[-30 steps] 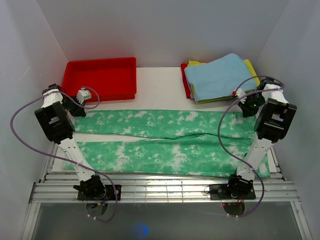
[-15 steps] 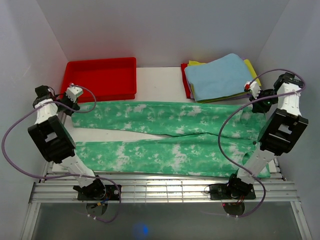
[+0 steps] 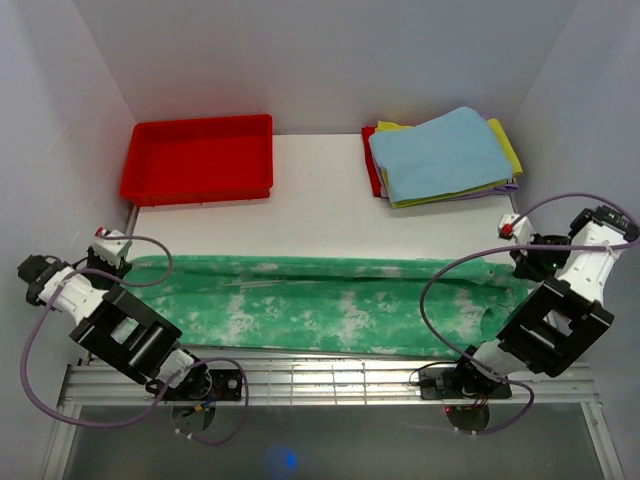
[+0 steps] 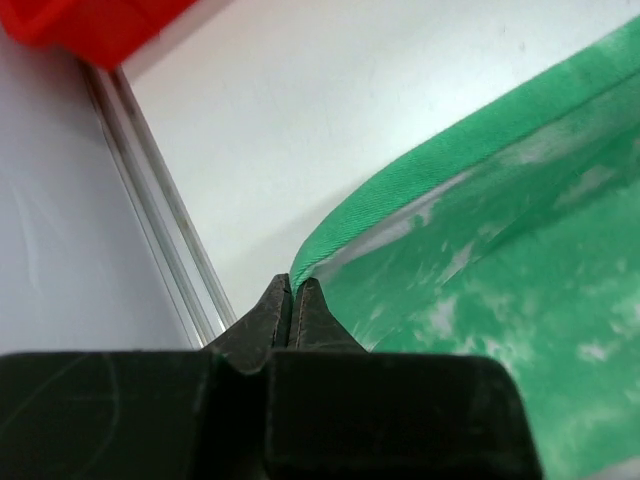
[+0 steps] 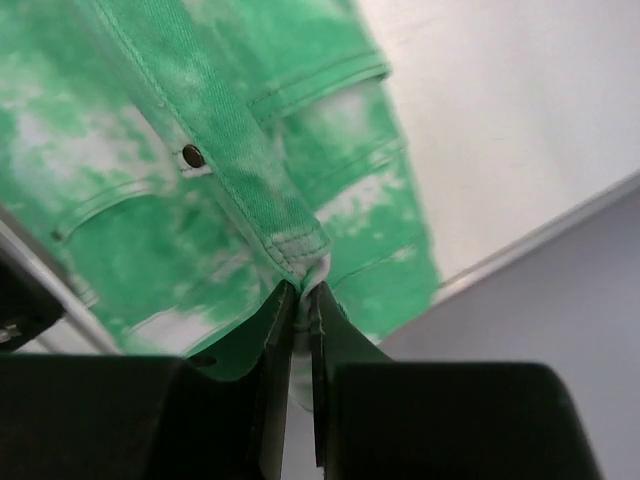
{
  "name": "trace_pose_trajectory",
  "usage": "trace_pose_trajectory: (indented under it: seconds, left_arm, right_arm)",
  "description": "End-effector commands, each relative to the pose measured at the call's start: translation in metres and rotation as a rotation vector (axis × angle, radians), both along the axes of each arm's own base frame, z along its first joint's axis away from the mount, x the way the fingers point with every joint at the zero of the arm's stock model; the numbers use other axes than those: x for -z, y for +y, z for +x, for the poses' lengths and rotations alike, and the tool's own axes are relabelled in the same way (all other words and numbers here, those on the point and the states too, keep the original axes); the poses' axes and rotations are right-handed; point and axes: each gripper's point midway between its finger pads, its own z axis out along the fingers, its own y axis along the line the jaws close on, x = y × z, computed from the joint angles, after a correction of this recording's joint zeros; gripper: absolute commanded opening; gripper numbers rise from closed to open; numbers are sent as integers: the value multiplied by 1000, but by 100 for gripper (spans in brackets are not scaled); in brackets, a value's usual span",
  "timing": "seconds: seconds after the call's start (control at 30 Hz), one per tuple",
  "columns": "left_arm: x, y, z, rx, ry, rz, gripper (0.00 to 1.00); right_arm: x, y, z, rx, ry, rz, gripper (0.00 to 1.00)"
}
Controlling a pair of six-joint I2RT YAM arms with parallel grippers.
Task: Fold and stack the trousers
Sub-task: Fold the trousers
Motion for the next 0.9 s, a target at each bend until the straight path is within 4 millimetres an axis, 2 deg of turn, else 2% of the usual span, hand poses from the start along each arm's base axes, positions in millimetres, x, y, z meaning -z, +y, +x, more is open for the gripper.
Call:
trace_pose_trajectory:
  seconds: [0.0, 0.03, 0.07, 0.1, 0.17, 0.2, 0.23, 0.27, 0.3, 0.33, 0.37, 0.4, 0.43, 0.47, 0.53, 0.57, 0.63, 0.67, 0.7, 0.73, 0.83, 0.87]
  left_arm:
    - [10, 17, -39, 42, -18, 156, 0]
    - [20, 13, -49, 40, 14, 131, 0]
    - [40, 13, -64, 36, 87, 126, 0]
    - [58, 11, -72, 73, 135, 129, 0]
    - [91, 4, -94, 99, 257, 125, 0]
    - [102, 4, -98, 103, 282, 124, 0]
    - [109, 13, -97, 96, 282, 181, 0]
    - [115, 15, -99, 89, 288, 200, 0]
    - [124, 8, -102, 91, 294, 201, 0]
    - [122, 14, -99, 79, 273, 251, 0]
    - [123, 11, -97, 88, 272, 265, 0]
    - [131, 2, -98, 91, 290, 257, 0]
    - [133, 9, -96, 70, 318, 305, 0]
    - [133, -2, -86, 57, 338, 275, 0]
    - [133, -7, -76, 45, 361, 268, 0]
    - [135, -21, -66, 47, 380, 215, 0]
    - [125, -22, -44, 38, 367, 195, 0]
    - [127, -31, -34, 58, 373, 167, 0]
    - [124, -33, -26, 32, 379, 127, 0]
    - [114, -26, -12, 25, 358, 133, 0]
    - [108, -25, 8, 10, 361, 85, 0]
    - [95, -19, 21, 15, 328, 95, 0]
  right_arm:
    - [31, -9, -55, -78, 109, -93, 8]
    - [41, -9, -66, -93, 126, -103, 8]
    - [52, -11, -70, -93, 132, -128, 8]
    - [72, -2, -89, -103, 189, -122, 8]
    - [92, -1, -99, -111, 215, -143, 8]
    - [110, 5, -113, -116, 266, -136, 8]
    - [119, 4, -116, -110, 278, -146, 8]
    - [125, 2, -117, -83, 287, -155, 8]
    - [133, -4, -111, -63, 283, -171, 8]
    - [135, -6, -107, -48, 285, -171, 8]
    - [136, -8, -103, 8, 298, -159, 8]
    - [140, -8, -96, 31, 305, -132, 8]
    - [133, -16, -82, 53, 289, -136, 8]
    - [131, -19, -74, 74, 286, -127, 8]
    - [134, -18, -58, 124, 306, -83, 8]
    - [131, -24, -45, 134, 300, -86, 8]
    - [128, -24, -27, 150, 286, -91, 8]
    - [122, -29, -14, 156, 265, -100, 8]
    - [120, -28, -7, 167, 259, -92, 8]
    - [117, -26, 1, 159, 250, -90, 8]
    - [103, -25, 21, 161, 225, -66, 8]
    - [100, -24, 23, 162, 230, -55, 8]
